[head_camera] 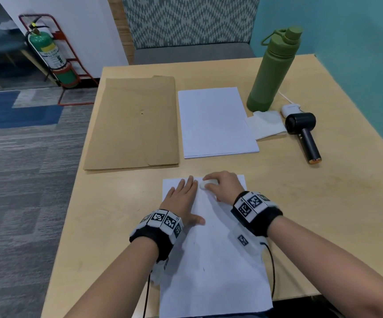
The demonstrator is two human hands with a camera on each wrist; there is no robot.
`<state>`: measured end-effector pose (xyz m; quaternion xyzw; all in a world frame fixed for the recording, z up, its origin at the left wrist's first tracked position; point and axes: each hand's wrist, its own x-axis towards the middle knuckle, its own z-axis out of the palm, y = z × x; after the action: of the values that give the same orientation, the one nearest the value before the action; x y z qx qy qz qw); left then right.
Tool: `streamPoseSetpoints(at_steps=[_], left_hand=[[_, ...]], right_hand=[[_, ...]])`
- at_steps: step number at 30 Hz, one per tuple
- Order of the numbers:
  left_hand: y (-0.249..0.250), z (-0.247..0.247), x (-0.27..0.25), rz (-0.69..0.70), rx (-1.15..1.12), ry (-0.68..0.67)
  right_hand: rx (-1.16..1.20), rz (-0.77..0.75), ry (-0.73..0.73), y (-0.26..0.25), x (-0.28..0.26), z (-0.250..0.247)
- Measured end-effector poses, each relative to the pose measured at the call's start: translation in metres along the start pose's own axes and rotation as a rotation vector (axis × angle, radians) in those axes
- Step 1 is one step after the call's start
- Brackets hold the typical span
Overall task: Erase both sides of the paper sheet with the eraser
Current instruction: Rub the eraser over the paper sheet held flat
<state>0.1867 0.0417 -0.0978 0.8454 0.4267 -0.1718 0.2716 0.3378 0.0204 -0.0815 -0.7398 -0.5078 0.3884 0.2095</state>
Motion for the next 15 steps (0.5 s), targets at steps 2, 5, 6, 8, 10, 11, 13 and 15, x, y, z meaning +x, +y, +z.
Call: streamPoseSetpoints(at_steps=[2,5,6,8,10,11,13,15], left_hand=[[-0.001,0.0,0.001,-0.006,-0.003,-0.004],[-0.001,0.001,0.003,0.004,-0.006,-0.002],[-0.001,0.002,0.003,0.006,-0.006,-0.003],[-0.001,0.001,0.004,0.009,-0.007,-0.006],[-0.001,0.001,0.005,0.008,-0.009,-0.016],[-0.002,0.0,0.004,0.005,-0.012,-0.017],[-0.002,0.0,0.005,0.003,-0.008,-0.012],[-0.003,0.001,0.006,0.01,-0.005,-0.008]], right_hand=[[-0.023,-0.021,-0.005,0.004,-0.002,0.005],[-0.096,-0.043,-0.159,0.013,-0.022,0.012],[-0.115,-0.049,-0.191,0.016,-0.022,0.012],[-0.141,-0.048,-0.179,0.014,-0.012,0.009],[-0.096,-0.032,-0.101,0.01,0.003,0.007],[-0.063,-0.025,-0.062,0.009,0.007,0.007],[-0.048,-0.015,-0.034,0.008,0.002,0.01],[-0.073,-0.02,-0.085,0.015,-0.012,0.016]])
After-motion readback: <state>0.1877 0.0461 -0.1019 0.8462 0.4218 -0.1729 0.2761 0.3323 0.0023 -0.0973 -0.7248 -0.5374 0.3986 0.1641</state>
